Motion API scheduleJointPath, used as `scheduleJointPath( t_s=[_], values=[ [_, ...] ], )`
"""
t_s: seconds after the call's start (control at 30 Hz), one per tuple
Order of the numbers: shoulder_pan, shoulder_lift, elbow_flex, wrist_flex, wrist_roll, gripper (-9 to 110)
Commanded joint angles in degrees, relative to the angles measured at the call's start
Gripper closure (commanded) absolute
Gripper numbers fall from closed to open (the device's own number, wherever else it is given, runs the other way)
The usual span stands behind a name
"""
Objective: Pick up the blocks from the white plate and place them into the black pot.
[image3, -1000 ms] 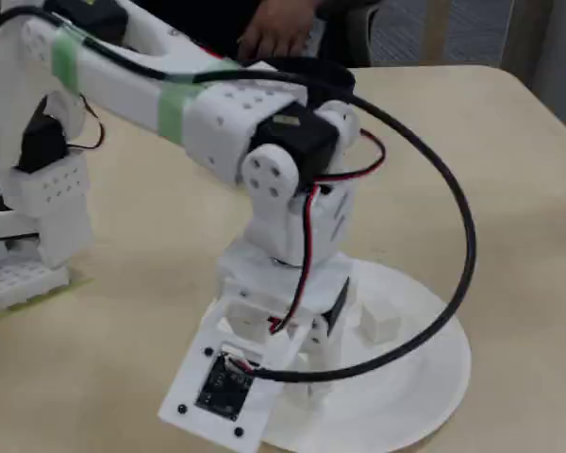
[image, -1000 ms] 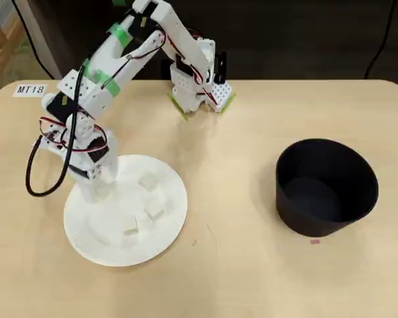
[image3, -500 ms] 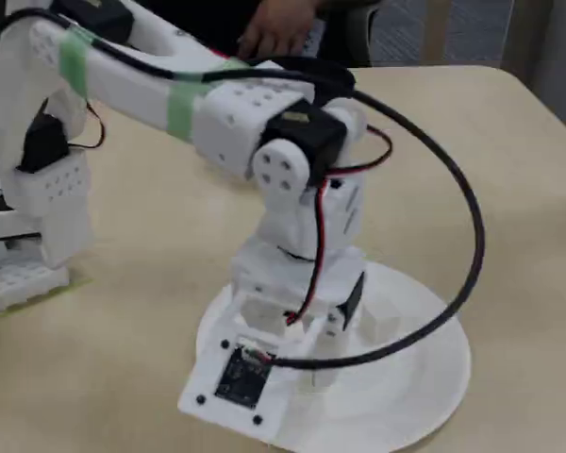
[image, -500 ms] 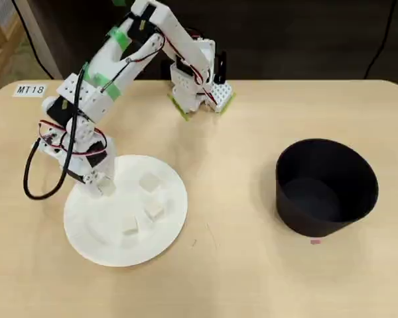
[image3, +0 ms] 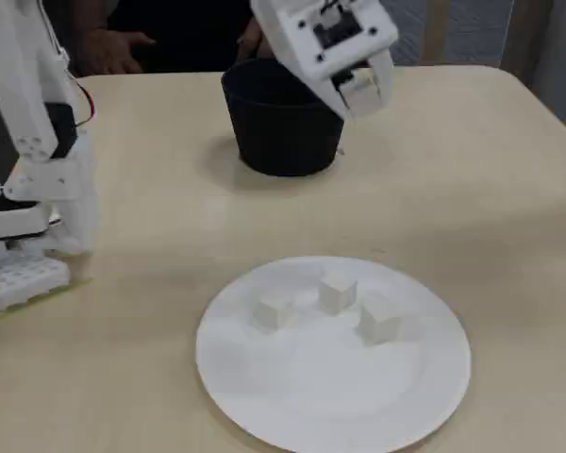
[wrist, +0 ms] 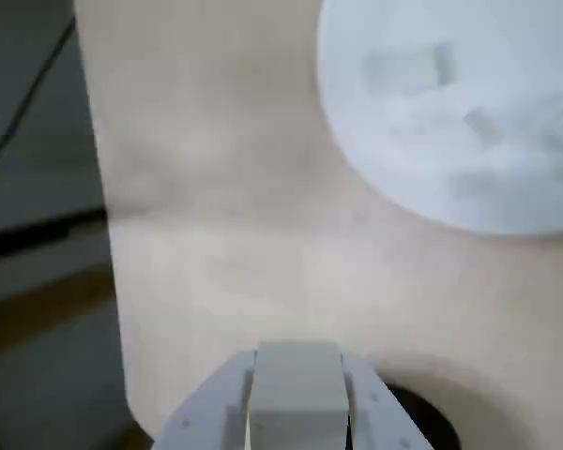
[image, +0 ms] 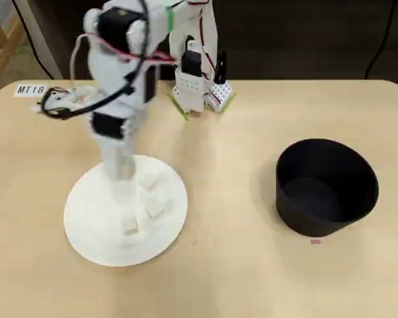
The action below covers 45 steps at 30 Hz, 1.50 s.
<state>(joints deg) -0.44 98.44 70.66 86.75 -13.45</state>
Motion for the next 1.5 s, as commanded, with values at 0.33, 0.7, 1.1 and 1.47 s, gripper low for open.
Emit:
scheduleJointPath(
  t_s=[0.33, 0.7, 1.1, 1.47],
  values=[
    [-38.1, 8.3, 19.4, -14.5, 0.5, 104],
    [-39.0, 1.1, 19.4, -22.2, -2.1, 95],
    [-25.5, 5.6, 20.0, -14.2, -6.6, 94],
    [10.6, 11.3, 19.8, -7.9, -17.0, 104]
  ],
)
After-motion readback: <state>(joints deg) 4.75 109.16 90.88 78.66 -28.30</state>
